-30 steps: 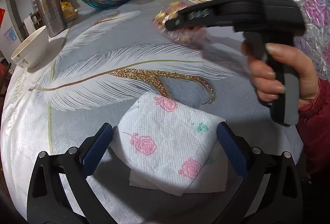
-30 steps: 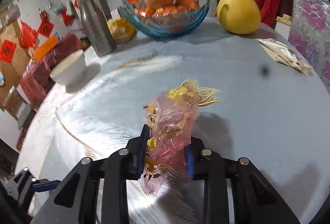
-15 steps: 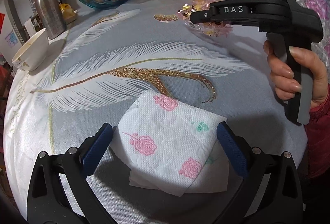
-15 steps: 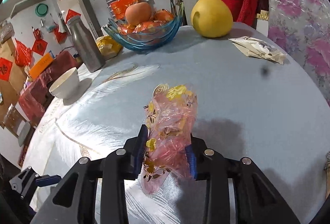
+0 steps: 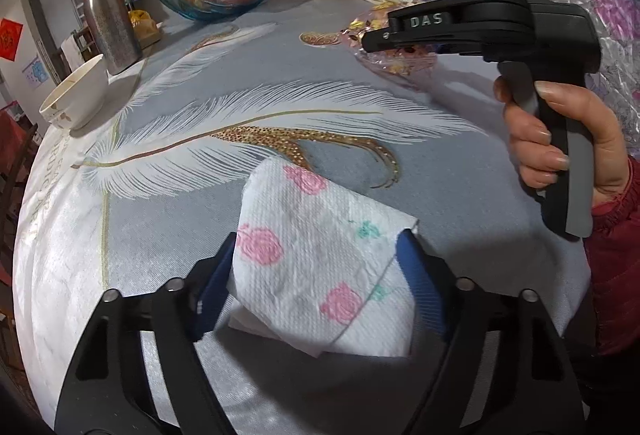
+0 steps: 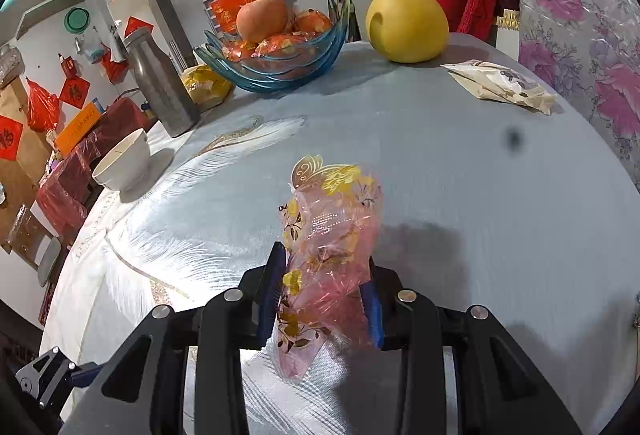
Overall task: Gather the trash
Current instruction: 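Grasp the clear candy wrapper bag with the right tool while the left tool grasps the pink-flowered tissue, then lift the wrapper bag and tissue and carry both toward the red wastebasket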
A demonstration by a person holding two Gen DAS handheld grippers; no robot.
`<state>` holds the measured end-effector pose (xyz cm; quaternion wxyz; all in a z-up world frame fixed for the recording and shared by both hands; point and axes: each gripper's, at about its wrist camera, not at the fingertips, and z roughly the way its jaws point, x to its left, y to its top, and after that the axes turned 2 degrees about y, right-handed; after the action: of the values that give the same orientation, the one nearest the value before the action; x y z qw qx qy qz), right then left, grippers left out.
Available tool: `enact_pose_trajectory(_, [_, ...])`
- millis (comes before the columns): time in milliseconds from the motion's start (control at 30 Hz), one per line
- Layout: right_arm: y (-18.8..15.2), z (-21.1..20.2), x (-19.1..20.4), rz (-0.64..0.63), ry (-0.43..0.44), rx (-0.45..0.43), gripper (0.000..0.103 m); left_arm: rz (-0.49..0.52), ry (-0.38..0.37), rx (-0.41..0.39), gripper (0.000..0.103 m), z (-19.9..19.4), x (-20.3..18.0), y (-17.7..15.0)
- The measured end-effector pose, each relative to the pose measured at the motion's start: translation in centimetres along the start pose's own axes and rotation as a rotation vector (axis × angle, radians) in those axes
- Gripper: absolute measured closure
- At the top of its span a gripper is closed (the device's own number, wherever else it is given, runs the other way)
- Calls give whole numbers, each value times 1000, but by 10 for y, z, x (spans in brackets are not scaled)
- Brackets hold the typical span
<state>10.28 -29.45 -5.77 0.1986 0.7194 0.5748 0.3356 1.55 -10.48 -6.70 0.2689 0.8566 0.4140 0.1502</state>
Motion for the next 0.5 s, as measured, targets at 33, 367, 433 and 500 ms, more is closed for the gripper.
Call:
enact_pose_trajectory(33, [0, 0, 0, 0, 1, 2, 67, 2, -1, -3, 35, -1, -2, 0])
enact_pose_trajectory(367, [1, -7, 1, -4, 14, -42, 70, -32, -60, -38, 92, -13, -7, -9])
enact_pose_trajectory(433, [0, -17, 2, -1, 16, -83, 70, -46, -62, -52, 94, -18, -6, -12])
enact_pose_trajectory(500, [-7, -34, 0, 19, 37, -109, 70, -45, -47, -84, 94, -29, -6, -13])
